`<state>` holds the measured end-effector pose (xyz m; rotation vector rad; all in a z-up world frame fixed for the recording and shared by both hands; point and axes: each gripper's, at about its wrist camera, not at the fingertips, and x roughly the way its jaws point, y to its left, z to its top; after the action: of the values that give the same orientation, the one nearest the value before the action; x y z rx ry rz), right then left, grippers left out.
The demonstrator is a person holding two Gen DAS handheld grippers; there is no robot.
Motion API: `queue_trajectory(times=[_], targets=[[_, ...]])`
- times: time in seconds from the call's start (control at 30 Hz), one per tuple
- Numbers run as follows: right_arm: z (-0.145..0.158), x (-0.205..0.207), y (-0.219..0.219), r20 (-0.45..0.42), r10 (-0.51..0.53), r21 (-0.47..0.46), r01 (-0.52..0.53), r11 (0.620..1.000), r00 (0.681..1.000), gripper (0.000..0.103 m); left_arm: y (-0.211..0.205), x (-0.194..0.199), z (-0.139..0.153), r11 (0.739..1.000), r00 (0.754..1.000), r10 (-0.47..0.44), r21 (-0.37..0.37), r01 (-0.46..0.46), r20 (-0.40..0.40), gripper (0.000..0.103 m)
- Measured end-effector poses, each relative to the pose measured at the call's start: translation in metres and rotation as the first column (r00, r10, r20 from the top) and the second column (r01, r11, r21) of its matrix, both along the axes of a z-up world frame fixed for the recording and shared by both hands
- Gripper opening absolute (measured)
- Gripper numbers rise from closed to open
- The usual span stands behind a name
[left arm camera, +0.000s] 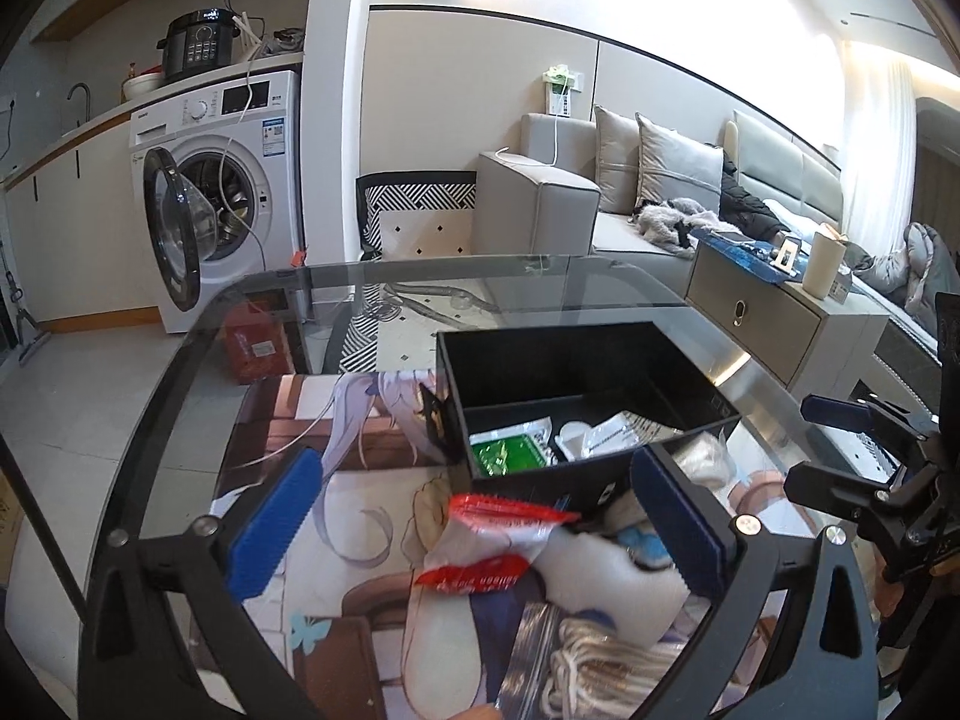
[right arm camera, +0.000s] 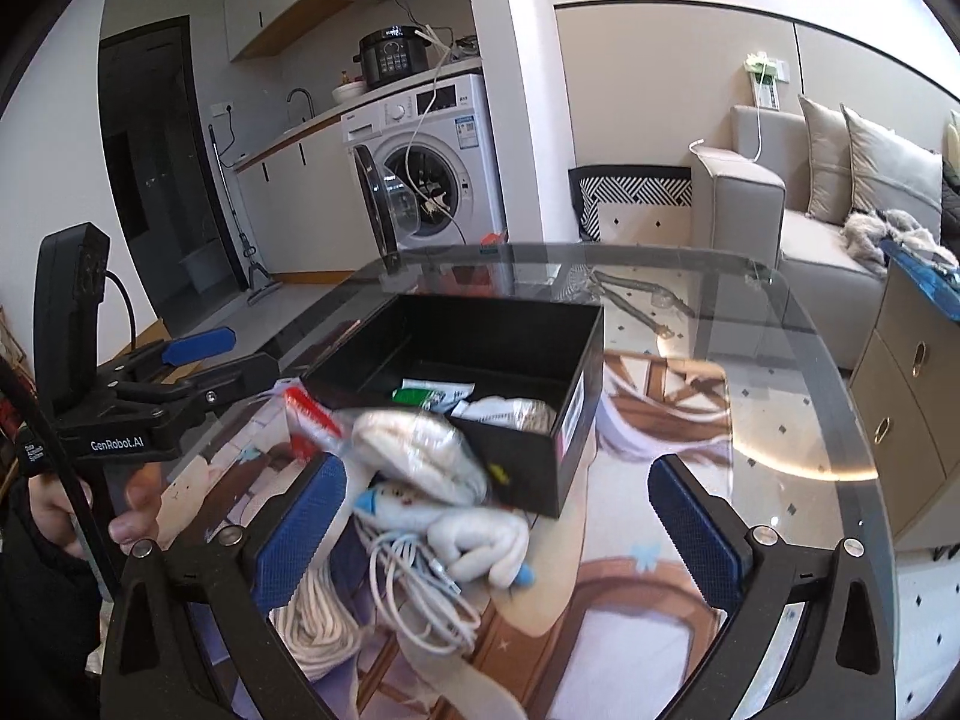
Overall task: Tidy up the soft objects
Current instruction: 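Move the right tool to the coiled white cable and close on it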
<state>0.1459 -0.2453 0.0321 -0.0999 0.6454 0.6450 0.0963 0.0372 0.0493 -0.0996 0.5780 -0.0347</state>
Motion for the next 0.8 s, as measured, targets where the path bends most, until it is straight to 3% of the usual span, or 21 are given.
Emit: queue_trajectory(times=[0.17, 0.8], targets=[[-0.006, -0.009, -0.009, -0.008, -0.022, 0.032, 0.022, 0.999, 1.000, 0.102, 0.000, -0.008, -0.007, 1.000, 1.000, 0.010, 0.007, -0.010, -0.019, 0.103], [-0.040, -0.028, 0.007, -0.092, -0.027, -0.055, 0.022, 0.998, 0.995, 0.102, 0.005, -0.028, -0.046, 0.999, 0.994, 0.032, -0.014, -0.034, -0.108, 0.103]])
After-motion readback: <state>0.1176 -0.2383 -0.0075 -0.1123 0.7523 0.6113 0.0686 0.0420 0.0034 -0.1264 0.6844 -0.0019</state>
